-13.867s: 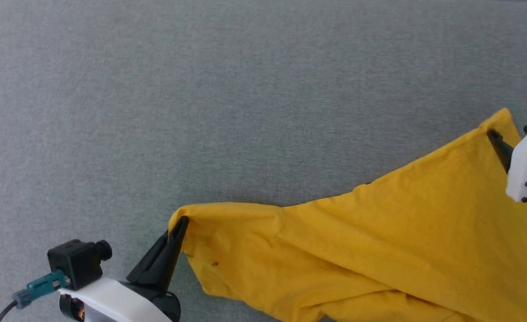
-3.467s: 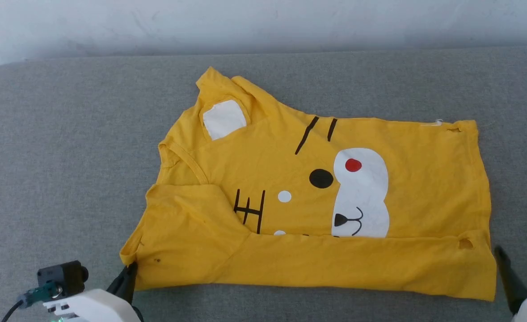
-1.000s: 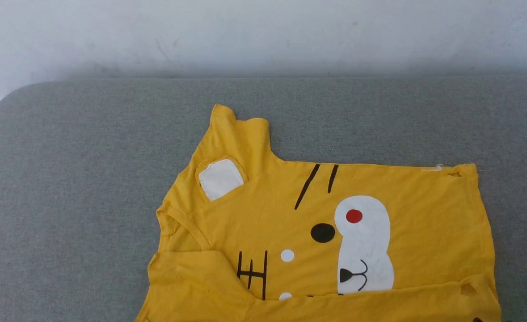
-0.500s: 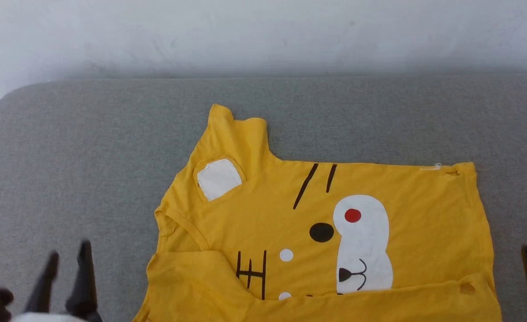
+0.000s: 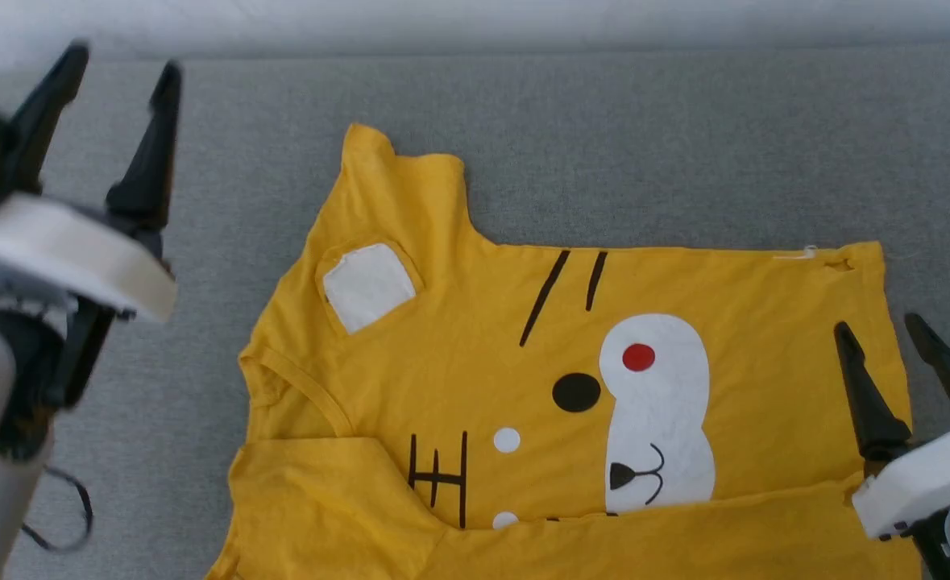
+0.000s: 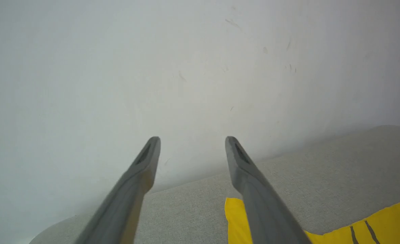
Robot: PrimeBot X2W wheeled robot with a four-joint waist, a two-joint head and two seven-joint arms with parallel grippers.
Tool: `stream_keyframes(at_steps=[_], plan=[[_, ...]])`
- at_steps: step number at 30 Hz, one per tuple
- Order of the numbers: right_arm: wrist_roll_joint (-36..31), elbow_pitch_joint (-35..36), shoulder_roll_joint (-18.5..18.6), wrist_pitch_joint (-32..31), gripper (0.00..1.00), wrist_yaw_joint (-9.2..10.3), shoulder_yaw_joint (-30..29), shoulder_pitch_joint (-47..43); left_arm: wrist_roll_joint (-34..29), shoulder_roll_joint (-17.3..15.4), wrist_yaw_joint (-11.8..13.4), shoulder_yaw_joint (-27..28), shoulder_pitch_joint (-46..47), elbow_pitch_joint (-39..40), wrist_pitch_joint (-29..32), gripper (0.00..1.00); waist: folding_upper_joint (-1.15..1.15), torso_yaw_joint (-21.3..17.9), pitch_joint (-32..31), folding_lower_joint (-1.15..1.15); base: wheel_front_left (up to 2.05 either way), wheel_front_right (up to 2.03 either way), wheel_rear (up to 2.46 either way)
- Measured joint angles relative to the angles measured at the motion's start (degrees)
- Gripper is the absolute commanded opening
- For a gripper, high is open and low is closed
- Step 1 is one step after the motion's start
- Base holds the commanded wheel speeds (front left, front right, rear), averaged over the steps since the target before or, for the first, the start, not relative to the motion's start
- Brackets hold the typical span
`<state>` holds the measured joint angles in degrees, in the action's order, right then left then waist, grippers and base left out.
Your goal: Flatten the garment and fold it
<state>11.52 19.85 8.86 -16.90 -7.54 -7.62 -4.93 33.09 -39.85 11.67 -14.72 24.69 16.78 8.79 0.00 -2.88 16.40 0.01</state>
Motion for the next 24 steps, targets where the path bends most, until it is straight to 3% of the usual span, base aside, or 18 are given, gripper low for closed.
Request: stream_keyframes(at_steps=[5, 10, 16, 24], plan=[[-0.22, -0.98, -0.10, 0.91, 1.00, 0.00, 1.81, 2.82, 0.88, 0.49, -7.66, -5.60, 15.15, -7.30, 8.50, 1.00, 0.00, -0.89, 4.82, 0.01, 0.00, 0.00, 0.00], [-0.47, -2.27, -0.33, 1.93, 1.00, 0.00, 2.30, 4.43, 2.53, 2.29, -13.95, -10.45, 23.76, -14.32, 14.66, 1.00, 0.00, -1.90, 9.68, 0.01, 0.00, 0.00, 0.00], [-0.46, -3.39, -0.51, 2.41, 1.00, 0.00, 3.14, 6.02, 6.50, 4.80, -16.77, -12.93, 27.65, -20.79, 18.02, 1.00, 0.00, -3.16, 14.80, 0.01, 0.00, 0.00, 0.00], [-0.46, -4.00, -0.71, 3.05, 1.00, 0.00, 3.66, 6.84, 9.28, 3.49, -17.74, -14.02, 28.82, -26.30, 22.17, 1.00, 0.00, -5.06, 19.19, 0.00, 0.00, 0.00, 0.00]])
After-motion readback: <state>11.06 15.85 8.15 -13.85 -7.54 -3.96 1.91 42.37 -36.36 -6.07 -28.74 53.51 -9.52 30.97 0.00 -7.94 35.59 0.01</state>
